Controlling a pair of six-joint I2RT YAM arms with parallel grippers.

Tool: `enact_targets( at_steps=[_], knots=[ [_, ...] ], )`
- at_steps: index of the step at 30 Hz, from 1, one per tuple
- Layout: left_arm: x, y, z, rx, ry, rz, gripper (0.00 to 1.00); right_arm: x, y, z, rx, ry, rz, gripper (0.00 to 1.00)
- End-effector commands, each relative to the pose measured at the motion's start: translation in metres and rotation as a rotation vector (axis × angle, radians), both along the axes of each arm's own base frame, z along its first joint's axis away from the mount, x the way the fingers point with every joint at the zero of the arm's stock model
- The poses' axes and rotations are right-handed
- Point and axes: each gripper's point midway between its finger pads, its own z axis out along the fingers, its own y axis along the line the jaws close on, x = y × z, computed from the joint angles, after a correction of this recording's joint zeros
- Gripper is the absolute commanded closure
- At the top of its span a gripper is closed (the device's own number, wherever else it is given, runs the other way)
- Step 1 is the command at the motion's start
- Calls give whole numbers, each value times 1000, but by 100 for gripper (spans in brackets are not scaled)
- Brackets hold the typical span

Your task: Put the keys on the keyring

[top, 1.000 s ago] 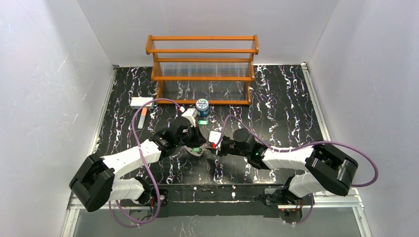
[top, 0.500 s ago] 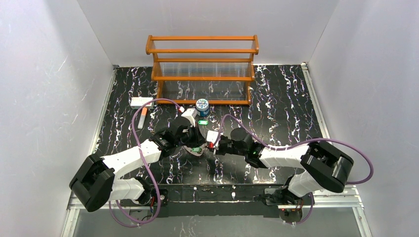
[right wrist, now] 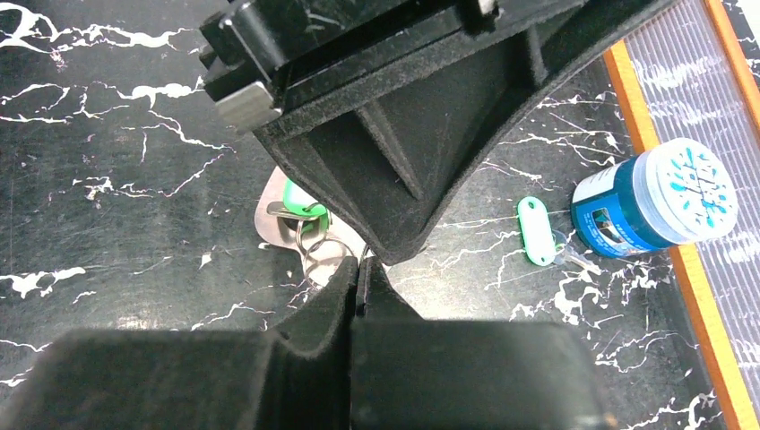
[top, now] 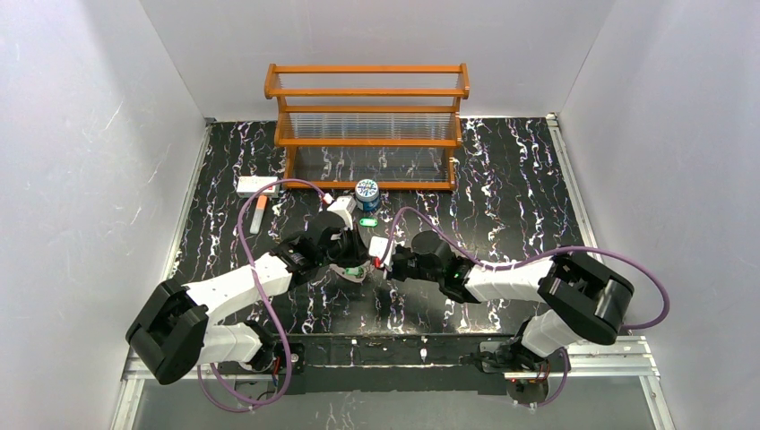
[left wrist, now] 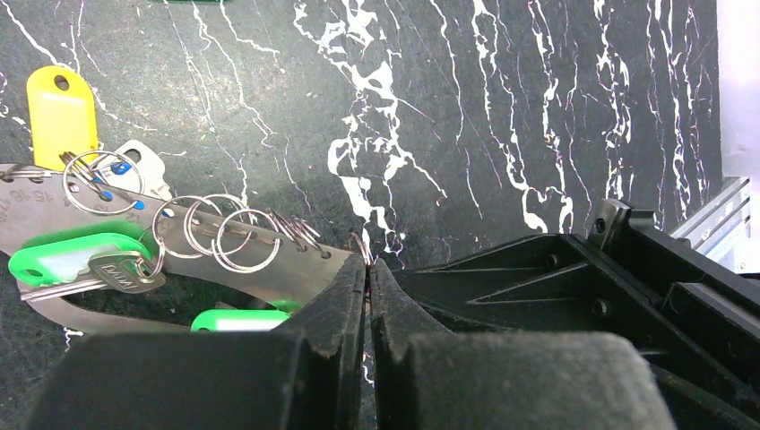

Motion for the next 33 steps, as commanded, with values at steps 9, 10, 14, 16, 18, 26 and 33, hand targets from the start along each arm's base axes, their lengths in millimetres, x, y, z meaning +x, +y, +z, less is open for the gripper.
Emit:
enact_targets(
  at_steps=[9, 10, 14, 16, 18, 26, 33],
  knots=[
    [-1, 10, 9, 32, -38, 7, 100, -20, -11, 28, 114, -42, 79, 99],
    [-1, 10, 8, 34, -38, 7, 100, -21, -12, 30, 135, -32, 76, 99],
    [-3, 12, 3, 39, -36, 5, 100, -24, -17, 43, 221, 3, 76, 99],
    [-4, 14, 0, 42, -38, 3, 100, -25, -18, 49, 247, 19, 80, 99],
    [-5, 16, -2, 48, -47, 4, 100, -26, -18, 55, 276, 28, 87, 99],
    [-4, 26, -12, 62, -64, 43, 100, -34, -25, 74, 372, 76, 126, 99],
    [-2, 33, -18, 78, -68, 69, 100, -36, -30, 84, 413, 96, 138, 99]
  ],
)
